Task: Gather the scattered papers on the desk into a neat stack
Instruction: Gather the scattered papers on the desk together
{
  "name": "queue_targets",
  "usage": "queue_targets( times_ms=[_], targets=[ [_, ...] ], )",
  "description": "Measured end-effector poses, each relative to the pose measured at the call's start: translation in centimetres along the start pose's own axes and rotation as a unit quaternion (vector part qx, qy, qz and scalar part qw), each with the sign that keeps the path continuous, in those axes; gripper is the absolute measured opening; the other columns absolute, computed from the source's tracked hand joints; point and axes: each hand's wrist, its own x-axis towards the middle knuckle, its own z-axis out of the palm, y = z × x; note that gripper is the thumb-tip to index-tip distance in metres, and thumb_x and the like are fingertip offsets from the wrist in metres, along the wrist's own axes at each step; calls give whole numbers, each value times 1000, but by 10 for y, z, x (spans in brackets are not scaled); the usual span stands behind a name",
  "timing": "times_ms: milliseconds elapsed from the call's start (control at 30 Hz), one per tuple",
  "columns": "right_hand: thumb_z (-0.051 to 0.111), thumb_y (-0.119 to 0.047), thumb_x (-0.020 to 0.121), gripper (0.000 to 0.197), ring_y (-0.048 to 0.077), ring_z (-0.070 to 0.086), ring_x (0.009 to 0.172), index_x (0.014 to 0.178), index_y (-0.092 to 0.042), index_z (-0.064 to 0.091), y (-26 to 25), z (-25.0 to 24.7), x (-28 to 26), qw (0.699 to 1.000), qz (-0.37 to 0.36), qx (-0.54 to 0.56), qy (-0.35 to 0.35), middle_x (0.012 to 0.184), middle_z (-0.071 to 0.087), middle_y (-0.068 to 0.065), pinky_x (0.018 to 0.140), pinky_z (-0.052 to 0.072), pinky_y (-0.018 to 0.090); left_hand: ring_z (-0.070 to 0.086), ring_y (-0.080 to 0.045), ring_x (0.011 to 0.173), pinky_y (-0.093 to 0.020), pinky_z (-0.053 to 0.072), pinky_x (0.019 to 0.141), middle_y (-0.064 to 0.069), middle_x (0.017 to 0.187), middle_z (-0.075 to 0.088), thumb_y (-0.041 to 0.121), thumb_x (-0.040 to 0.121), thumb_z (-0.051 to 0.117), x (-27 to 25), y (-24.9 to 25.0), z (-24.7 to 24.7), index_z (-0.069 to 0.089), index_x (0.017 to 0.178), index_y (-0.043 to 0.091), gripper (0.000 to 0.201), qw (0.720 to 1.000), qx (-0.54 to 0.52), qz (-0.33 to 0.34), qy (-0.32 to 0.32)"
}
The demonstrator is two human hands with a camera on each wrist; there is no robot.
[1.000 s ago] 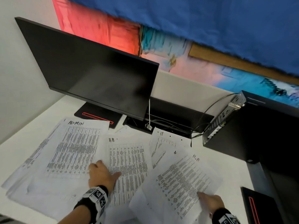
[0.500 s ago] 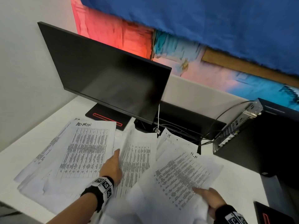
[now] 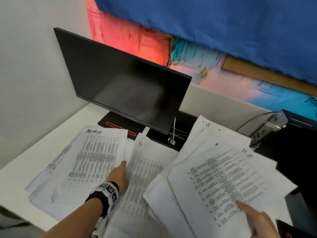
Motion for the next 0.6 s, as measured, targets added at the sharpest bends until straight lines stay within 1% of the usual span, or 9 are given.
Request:
queue_targets(
  times_ms=[33, 100, 167, 233, 267, 333, 400, 500, 600],
  targets=[
    [88, -3, 60, 106, 34, 37, 146, 153, 6, 39, 6, 13, 1, 1000, 21, -9, -5, 159, 42, 18, 122, 21, 43, 67, -30, 104, -37, 56, 93, -12, 120, 68, 2, 87, 58, -1, 0, 0, 45, 133, 11, 49, 1000, -8, 8, -21],
    [86, -5, 65, 95, 33, 44, 142, 148, 13, 43, 30, 40, -1, 998, 58, -28, -14, 153, 48, 23, 120, 27, 35, 64, -27, 107, -35, 53, 93, -9, 123, 65, 10, 84, 68, 0, 0, -1, 48, 133, 15, 53, 998, -45, 22, -48],
    [81, -6, 77, 66, 30, 68, 97, 135, 15, 57, 55, 70, -6, 994, 70, -79, -29, 112, 72, 22, 87, 52, 20, 63, -23, 96, -35, 53, 89, -2, 108, 64, 14, 81, 76, -1, -3, -8, 53, 127, 17, 53, 992, -119, 17, -31],
    [85, -11, 73, 63, 23, 60, 76, 126, 15, 63, 83, 93, -11, 989, 78, -111, -56, 101, 72, 21, 76, 47, 26, 65, -25, 89, -40, 56, 85, 0, 98, 63, 14, 79, 77, 0, -17, -26, 56, 116, 18, 42, 985, -167, -10, 39],
    [89, -11, 67, 70, 25, 58, 84, 126, 16, 63, 89, 102, -14, 989, 76, -110, -62, 112, 70, 25, 79, 44, 30, 65, -28, 91, -42, 56, 83, -3, 99, 63, 14, 79, 76, 2, -25, -39, 56, 111, 16, 38, 984, -155, -22, 86],
    [83, -3, 75, 57, 30, 60, 98, 124, 16, 63, 94, 124, -22, 991, 65, -100, -67, 118, 68, 23, 85, 46, 34, 63, -32, 98, -41, 53, 81, -10, 106, 62, 19, 78, 77, 3, -57, -69, 56, 111, 10, 40, 980, -79, -76, 168],
    [83, -10, 79, 54, 33, 66, 109, 127, 8, 65, 93, 137, -24, 993, 60, -73, -71, 118, 71, 18, 100, 47, 42, 59, -37, 107, -47, 52, 87, -18, 116, 58, 34, 74, 81, 6, -91, -100, 53, 120, 4, 61, 963, -6, -169, 209],
    [92, -33, 68, 83, 36, 66, 119, 140, -9, 57, 96, 151, -19, 989, 99, -27, -103, 128, 71, 14, 108, 43, 59, 51, -41, 121, -53, 47, 99, -24, 132, 50, 56, 67, 81, 15, -135, -133, 42, 134, -1, 97, 945, 21, -267, 186],
    [85, -20, 77, 62, 40, 69, 115, 134, -5, 62, 81, 172, -26, 981, 111, -21, -155, 123, 74, 19, 107, 44, 60, 53, -41, 122, -48, 47, 101, -22, 133, 54, 60, 66, 80, 28, -155, -147, 42, 135, -1, 100, 966, 13, -221, 136]
  ],
)
